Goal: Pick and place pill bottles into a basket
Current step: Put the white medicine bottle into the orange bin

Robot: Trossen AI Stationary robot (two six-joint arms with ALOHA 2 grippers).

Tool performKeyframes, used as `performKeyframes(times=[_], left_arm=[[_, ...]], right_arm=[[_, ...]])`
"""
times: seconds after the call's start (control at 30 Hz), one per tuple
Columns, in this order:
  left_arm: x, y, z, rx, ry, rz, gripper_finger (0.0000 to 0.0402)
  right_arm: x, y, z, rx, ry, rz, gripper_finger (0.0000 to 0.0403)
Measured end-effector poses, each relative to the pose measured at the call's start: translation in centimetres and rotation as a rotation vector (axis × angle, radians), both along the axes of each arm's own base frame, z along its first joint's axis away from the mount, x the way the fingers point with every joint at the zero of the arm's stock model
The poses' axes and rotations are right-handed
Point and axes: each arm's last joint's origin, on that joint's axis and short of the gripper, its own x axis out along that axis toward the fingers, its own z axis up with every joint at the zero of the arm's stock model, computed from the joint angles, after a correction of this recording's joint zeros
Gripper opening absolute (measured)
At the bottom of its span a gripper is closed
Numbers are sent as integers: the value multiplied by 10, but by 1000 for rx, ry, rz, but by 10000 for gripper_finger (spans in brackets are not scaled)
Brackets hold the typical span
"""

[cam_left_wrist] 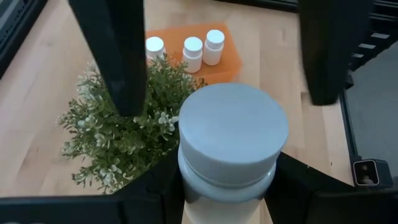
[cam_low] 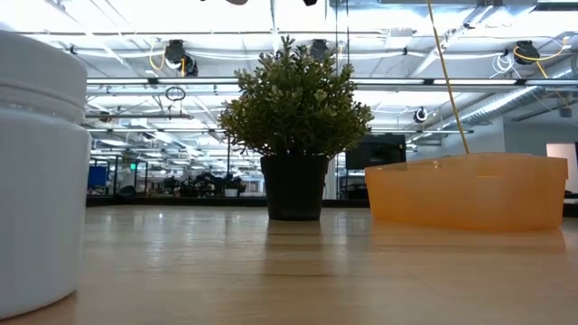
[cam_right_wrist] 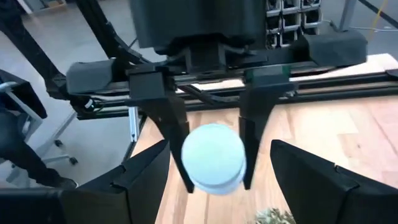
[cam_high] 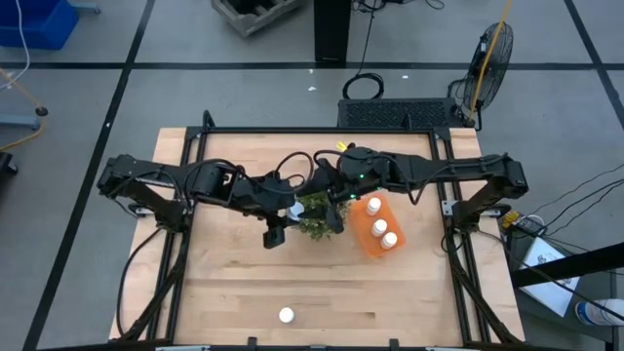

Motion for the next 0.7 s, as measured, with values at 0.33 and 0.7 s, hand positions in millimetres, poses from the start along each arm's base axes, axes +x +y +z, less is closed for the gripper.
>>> performKeyframes(times=[0.33, 0.7], left_arm=[[0, 2, 0, -11, 2, 14, 172], [0, 3, 0, -30, 1, -1, 206]], right_arm=[[10, 7, -12, 13, 31, 22, 272], [11, 6, -13, 19, 36, 29, 181]])
